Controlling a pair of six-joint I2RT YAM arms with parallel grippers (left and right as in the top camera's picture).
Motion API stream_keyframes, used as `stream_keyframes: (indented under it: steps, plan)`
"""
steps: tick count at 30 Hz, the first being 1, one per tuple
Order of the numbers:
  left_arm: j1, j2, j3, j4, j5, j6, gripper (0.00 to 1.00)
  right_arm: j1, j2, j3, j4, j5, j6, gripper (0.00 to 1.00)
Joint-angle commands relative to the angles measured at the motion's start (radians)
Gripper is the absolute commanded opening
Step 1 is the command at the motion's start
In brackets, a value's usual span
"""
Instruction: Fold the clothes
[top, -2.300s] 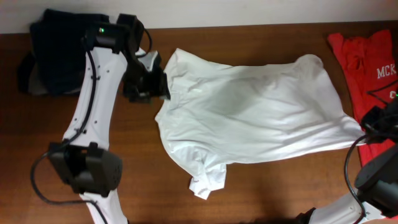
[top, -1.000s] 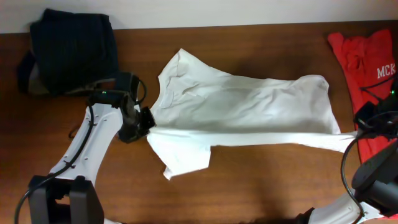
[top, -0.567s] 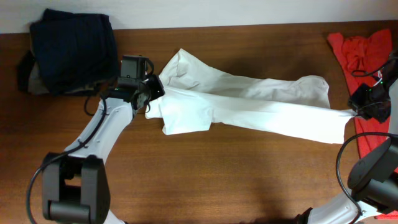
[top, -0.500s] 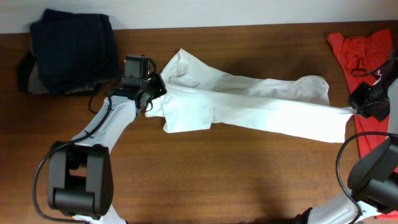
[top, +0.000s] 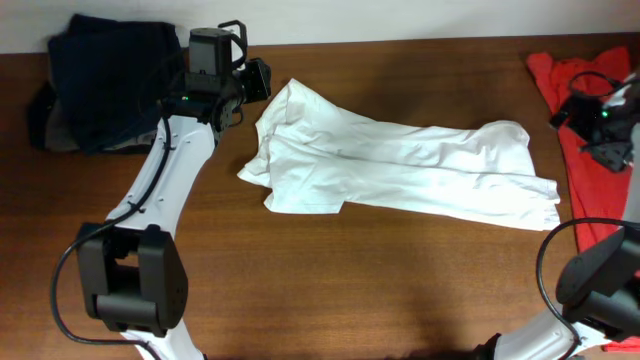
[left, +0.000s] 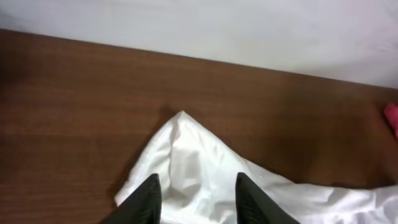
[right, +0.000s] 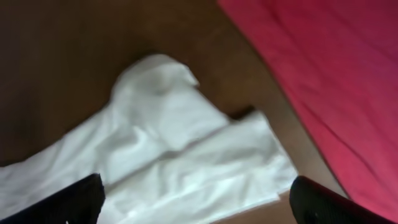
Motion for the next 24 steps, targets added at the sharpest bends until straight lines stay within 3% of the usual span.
stream_keyframes:
  steps: [1,5,7,9,16,19,22,24]
  plan:
    - [-0.001,0.127,0.002,0.003,0.171,0.042,0.35,0.129,0.034,0.015,0.048,-0.042,-0.013,0.97]
    - [-0.003,0.281,0.009,0.123,0.344,0.041,0.39,0.251,0.076,0.015,0.151,0.015,-0.013,0.99]
    - [-0.011,0.288,0.009,0.125,0.286,0.055,0.54,0.262,0.076,0.015,0.132,0.036,-0.013,0.99]
    - [-0.02,0.293,0.009,0.118,0.196,0.114,0.55,0.262,0.076,0.015,0.107,0.036,-0.013,0.99]
    - [-0.02,0.336,0.009,0.01,0.191,0.143,0.54,0.262,0.076,0.015,0.07,0.058,-0.014,0.99]
    - [-0.02,0.336,0.009,-0.002,0.142,0.148,0.47,0.262,0.076,0.015,0.058,0.101,-0.014,0.99]
    - [-0.02,0.336,0.009,-0.002,0.108,0.173,0.26,0.262,0.076,0.015,0.069,0.111,-0.014,0.99]
    - [-0.02,0.336,0.009,-0.002,0.094,0.208,0.6,0.262,0.076,0.015,0.068,0.124,-0.014,0.99]
